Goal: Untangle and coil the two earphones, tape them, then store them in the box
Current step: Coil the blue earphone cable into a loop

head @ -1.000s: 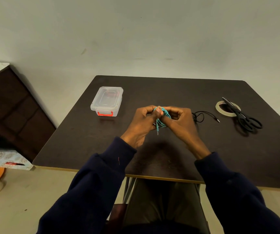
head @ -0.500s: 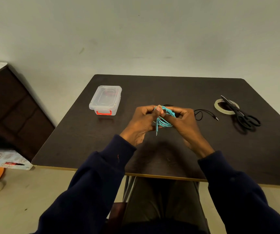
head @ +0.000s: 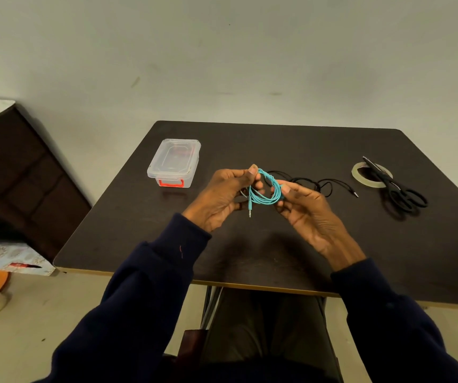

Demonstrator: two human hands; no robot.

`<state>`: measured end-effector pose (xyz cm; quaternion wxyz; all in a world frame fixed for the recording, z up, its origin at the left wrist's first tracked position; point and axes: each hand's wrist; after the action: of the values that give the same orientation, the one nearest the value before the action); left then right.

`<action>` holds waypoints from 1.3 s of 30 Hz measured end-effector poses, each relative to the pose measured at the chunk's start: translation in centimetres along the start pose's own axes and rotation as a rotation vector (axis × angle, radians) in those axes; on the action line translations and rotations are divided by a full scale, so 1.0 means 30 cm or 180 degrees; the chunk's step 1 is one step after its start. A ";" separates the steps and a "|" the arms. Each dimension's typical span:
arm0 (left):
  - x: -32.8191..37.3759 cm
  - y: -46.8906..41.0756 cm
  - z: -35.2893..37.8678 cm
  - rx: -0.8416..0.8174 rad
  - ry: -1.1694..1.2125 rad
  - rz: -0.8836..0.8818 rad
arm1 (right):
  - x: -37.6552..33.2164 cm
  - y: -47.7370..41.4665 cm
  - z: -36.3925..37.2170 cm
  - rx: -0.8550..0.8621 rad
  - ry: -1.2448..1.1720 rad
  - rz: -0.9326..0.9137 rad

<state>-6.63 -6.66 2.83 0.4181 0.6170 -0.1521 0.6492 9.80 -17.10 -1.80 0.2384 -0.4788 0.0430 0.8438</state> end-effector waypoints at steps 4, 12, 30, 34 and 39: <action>0.010 -0.001 -0.029 0.0016 0.0056 0.0004 | -0.001 0.020 0.008 0.0252 0.0105 -0.0205; 0.016 0.003 -0.003 0.0082 0.0026 0.0245 | 0.026 0.040 0.064 0.0247 -0.0300 0.0075; 0.034 -0.021 -0.012 0.0655 -0.0056 -0.0047 | 0.087 0.114 0.208 0.0702 -0.0377 0.0548; 0.032 -0.029 -0.030 0.0456 0.0507 -0.0304 | 0.073 0.127 0.187 0.0697 -0.0046 0.0411; 0.024 -0.027 -0.020 0.0298 0.0689 -0.0385 | 0.071 0.140 0.188 0.0653 0.0135 0.0358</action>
<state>-6.38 -5.49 3.13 0.4412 0.5701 -0.0382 0.6919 2.58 -18.35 -1.18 0.2375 -0.4665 0.1609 0.8367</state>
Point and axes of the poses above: each hand's wrist, its own y-axis away from the middle knuckle, its own z-axis out of the palm, x = y × z, and after that the axes turned 13 degrees about -z, right-handed
